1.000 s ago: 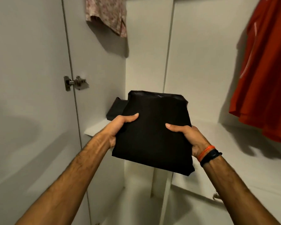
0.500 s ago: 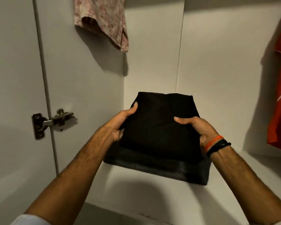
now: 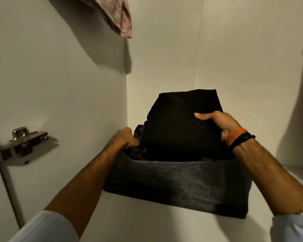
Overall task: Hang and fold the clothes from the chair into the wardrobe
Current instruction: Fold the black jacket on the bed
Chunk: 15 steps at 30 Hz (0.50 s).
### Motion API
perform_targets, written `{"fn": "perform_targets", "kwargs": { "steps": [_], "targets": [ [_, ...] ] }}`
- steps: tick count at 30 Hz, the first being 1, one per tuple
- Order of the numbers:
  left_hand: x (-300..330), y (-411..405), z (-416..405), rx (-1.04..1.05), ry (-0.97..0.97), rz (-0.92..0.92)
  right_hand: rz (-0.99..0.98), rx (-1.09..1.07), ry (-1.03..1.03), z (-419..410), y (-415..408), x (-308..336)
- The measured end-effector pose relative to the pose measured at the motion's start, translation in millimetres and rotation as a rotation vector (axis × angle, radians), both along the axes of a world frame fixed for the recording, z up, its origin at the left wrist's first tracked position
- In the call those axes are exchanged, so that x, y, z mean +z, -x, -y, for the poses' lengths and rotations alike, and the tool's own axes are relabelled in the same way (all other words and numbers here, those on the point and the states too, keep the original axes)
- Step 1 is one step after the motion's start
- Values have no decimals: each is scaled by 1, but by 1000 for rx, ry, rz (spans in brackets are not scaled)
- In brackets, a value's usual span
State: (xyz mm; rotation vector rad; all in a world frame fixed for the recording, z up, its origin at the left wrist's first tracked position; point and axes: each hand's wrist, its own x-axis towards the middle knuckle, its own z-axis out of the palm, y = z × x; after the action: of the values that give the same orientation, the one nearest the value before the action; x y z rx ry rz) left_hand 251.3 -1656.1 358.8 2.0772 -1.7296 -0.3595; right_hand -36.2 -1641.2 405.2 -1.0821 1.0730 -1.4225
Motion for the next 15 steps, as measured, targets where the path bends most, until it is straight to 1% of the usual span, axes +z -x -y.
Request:
{"fn": "perform_targets", "kwargs": {
  "steps": [5, 7, 9, 13, 15],
  "targets": [
    [-10, 6, 9, -101, -146, 307, -16, -11, -9, 11, -2, -10],
    [-11, 5, 10, -133, -163, 394, -28, -18, -25, 14, -3, -14],
    [-11, 4, 10, -122, -116, 448, -43, -13, -52, 18, -3, -19],
    [-2, -6, 4, 34, 115, 523, -43, -3, -69, 21, -1, -26],
    [0, -16, -1, 99, 128, 601, -41, 19, -88, 22, -2, -31]
  ]
}}
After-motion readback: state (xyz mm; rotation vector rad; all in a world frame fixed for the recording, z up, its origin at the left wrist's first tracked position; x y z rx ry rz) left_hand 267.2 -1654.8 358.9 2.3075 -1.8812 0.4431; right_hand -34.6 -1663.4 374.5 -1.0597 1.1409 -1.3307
